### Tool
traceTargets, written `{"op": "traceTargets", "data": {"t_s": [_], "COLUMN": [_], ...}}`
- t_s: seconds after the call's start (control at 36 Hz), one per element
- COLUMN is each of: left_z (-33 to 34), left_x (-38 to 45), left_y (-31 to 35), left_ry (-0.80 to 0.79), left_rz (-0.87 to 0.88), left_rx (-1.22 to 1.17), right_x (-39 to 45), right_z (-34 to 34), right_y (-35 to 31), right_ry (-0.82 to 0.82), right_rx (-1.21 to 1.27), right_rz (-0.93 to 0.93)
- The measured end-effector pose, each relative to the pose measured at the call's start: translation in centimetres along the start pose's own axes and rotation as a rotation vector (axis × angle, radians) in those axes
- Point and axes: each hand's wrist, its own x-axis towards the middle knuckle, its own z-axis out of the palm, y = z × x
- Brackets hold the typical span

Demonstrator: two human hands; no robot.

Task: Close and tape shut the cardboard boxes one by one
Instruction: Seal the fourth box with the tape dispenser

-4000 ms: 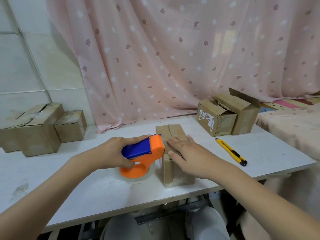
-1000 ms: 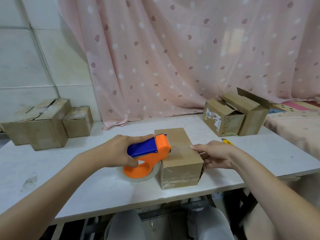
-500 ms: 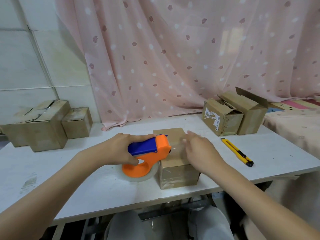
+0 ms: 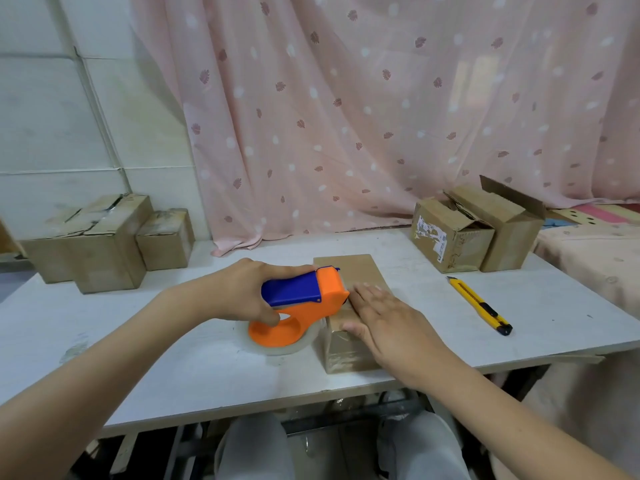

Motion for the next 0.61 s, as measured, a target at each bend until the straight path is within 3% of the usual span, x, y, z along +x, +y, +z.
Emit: {"op": "traceTargets", "data": {"t_s": [0.47, 0.61], "left_z": [-2.8, -2.6], "left_x": [-1.2, -3.6], "left_y": [-0.1, -2.2], "left_ry": [-0.206, -0.183], "left_rz": [-0.098, -0.173], "left_rx": [0.026, 0.028], "right_x": [0.5, 0.4], "right_z": [0.9, -0.1], "right_y": [0.4, -0.3], "right_ry": [-0.008, -0.065], "right_rx": [0.008, -0.014], "right_rz": [0.048, 0.066]}}
